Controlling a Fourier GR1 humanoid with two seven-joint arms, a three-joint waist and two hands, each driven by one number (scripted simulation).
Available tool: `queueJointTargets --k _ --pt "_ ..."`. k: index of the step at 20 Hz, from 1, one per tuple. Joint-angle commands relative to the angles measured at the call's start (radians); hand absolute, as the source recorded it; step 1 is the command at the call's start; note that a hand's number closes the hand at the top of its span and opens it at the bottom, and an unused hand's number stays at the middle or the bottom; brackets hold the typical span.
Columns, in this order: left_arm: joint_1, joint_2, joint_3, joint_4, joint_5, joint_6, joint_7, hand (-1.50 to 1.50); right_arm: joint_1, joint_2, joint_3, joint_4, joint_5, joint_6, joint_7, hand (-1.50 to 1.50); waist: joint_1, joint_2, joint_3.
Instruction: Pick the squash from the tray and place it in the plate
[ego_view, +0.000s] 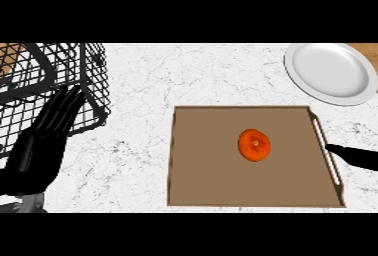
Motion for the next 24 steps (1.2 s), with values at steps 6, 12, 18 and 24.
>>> queueJointTargets --k 6,12,18,24 --pt "0.143 -0.015 -0.122 0.190 0.007 0.020 0.193 0.00 0.040 -0.034 0.178 -0.146 0.153 0.114 0.333 -1.50 0.023 0.024 -0.027" --pt "0.110 -0.037 -0.142 0.220 -0.003 0.020 0.197 0.00 -0.023 0.019 0.283 -0.206 0.260 0.136 0.560 -1.50 0.045 0.026 -0.025" --pt "0.102 -0.033 -0.148 0.222 -0.017 0.019 0.204 0.00 -0.082 0.066 0.360 -0.223 0.295 0.213 0.745 -1.50 0.063 0.025 -0.023" --pt "0.119 -0.048 -0.159 0.244 -0.026 0.009 0.182 0.00 -0.103 0.146 0.417 -0.233 0.332 0.207 0.808 -1.50 0.060 0.023 -0.022"
